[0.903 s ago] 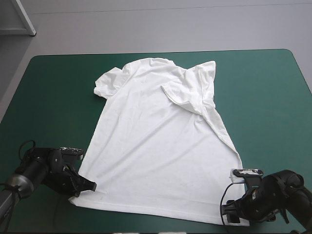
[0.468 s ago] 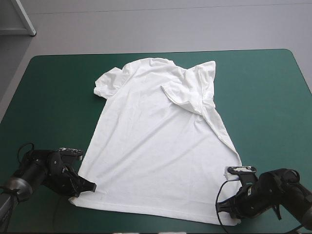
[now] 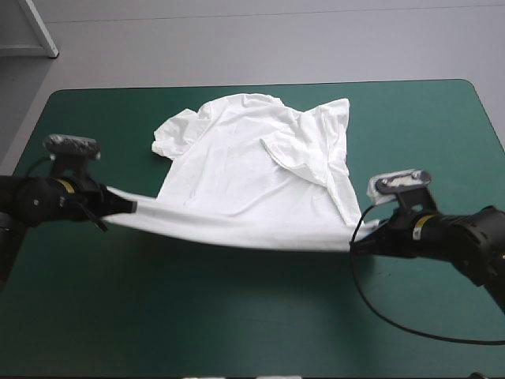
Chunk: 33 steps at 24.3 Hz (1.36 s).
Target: Fold the cloth
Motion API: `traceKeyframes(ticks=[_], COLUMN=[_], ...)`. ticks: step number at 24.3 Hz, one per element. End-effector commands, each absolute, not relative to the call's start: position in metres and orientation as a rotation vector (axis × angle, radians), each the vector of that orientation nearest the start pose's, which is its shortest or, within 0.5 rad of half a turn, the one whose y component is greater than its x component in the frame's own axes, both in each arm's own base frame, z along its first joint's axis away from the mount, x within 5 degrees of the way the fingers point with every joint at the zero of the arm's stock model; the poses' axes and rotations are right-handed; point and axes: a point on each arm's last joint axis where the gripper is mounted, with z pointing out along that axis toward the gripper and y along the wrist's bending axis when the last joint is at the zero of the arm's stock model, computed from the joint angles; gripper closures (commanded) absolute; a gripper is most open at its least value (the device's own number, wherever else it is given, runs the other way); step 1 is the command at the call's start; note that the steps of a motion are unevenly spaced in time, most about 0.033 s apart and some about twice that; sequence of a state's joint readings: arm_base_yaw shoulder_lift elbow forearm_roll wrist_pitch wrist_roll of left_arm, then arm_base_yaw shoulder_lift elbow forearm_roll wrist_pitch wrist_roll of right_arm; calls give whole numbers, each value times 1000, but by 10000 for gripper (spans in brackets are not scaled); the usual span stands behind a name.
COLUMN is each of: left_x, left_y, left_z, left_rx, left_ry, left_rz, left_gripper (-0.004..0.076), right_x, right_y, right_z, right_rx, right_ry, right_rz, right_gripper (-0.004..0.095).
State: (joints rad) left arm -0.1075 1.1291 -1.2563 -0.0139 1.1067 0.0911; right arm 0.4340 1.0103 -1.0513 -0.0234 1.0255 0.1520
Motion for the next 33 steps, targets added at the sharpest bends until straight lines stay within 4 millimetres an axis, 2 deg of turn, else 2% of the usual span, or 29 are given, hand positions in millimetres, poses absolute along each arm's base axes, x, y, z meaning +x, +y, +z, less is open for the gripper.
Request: traceKeyframes(ticks=[1, 2, 3, 4, 5, 6, 7, 8, 9, 10, 12, 13, 16, 19, 22, 24, 29, 32, 33], left_x=[198, 195, 192, 190, 183, 180, 175, 171, 166, 165, 151, 147, 128, 105, 74, 68, 74, 98, 109], left_y=[-22, -22, -22, -21, -21, -21, -20, -20, -19, -19, -17, -17, -14, -12, -9, -8, -9, -12, -14], left_z=[487, 506, 534, 549, 577, 589, 607, 617, 629, 634, 657, 663, 682, 696, 707, 709, 708, 702, 700], left_rx=[245, 245, 250, 247, 257, 254, 245, 240, 243, 247, 229, 221, 195, 193, 204, 201, 207, 220, 226], left_ry=[2163, 2111, 2036, 1988, 1888, 1843, 1766, 1723, 1652, 1622, 1434, 1383, 1210, 1088, 983, 966, 979, 1032, 1057], left_rz=[1, 5, 13, 15, 22, 23, 26, 27, 43, 52, 67, 68, 85, 115, 159, 160, 156, 145, 140], left_gripper=[732, 732, 732, 732, 732, 732, 732, 732, 732, 732, 732, 732, 732, 732, 732, 732, 732, 732, 732], right_x=[169, 169, 169, 168, 165, 163, 161, 159, 157, 154, 138, 132, 106, 77, 45, 40, 50, 74, 88], right_y=[64, 61, 57, 56, 54, 54, 54, 53, 53, 52, 48, 46, 37, 25, 11, 11, 19, 29, 36], right_z=[441, 460, 493, 511, 547, 563, 591, 605, 627, 638, 674, 684, 705, 719, 726, 726, 721, 716, 713], right_rx=[-325, -312, -286, -278, -271, -275, -275, -271, -258, -255, -222, -209, -175, -145, -136, -157, -214, -237, -250], right_ry=[2157, 2094, 1988, 1927, 1791, 1718, 1586, 1520, 1406, 1341, 1097, 1022, 828, 707, 633, 637, 712, 785, 823], right_rz=[116, 97, 72, 65, 71, 74, 78, 81, 85, 82, 97, 105, 129, 138, 126, 132, 142, 134, 132], right_gripper=[923, 923, 923, 923, 923, 923, 923, 923, 923, 923, 923, 923, 923, 923, 923, 923, 923, 923, 923])
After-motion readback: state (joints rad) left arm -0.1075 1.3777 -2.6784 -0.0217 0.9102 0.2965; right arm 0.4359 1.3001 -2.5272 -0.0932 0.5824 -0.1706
